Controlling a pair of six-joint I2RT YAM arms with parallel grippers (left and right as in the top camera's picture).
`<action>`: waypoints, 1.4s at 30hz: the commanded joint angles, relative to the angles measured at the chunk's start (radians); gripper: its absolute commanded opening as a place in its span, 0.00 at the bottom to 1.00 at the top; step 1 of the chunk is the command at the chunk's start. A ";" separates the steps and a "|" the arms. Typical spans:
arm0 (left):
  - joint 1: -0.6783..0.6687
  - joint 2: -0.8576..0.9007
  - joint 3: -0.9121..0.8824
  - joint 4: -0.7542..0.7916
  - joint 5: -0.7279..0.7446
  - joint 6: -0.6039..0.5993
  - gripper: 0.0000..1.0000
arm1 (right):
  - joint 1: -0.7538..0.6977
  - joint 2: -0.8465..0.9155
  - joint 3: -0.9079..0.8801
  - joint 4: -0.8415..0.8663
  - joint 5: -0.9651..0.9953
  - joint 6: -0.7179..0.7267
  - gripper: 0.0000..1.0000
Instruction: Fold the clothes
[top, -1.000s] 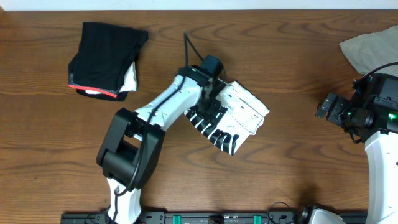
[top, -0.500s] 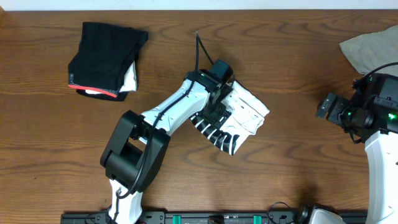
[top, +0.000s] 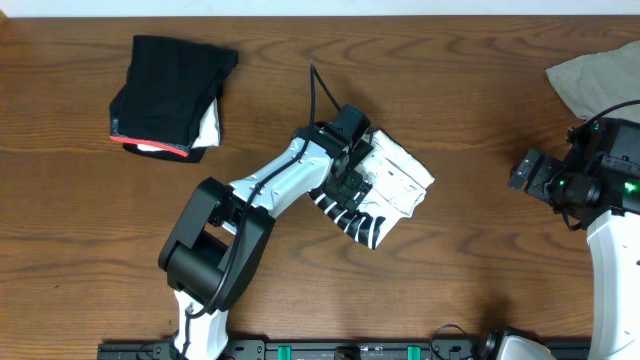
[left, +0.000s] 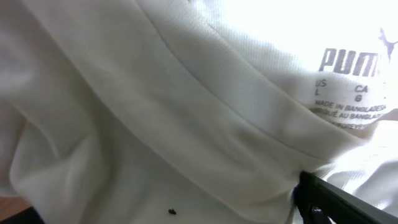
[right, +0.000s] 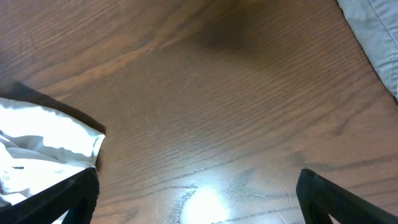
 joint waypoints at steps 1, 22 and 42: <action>-0.002 0.015 -0.048 -0.017 0.103 -0.012 0.98 | -0.005 0.000 -0.005 0.000 0.006 -0.001 0.99; -0.002 0.015 -0.077 0.038 0.169 -0.171 0.79 | -0.005 0.000 -0.005 0.000 0.006 -0.001 0.99; -0.007 0.016 -0.122 0.064 0.185 -0.174 0.23 | -0.005 0.000 -0.005 0.000 0.006 -0.001 0.99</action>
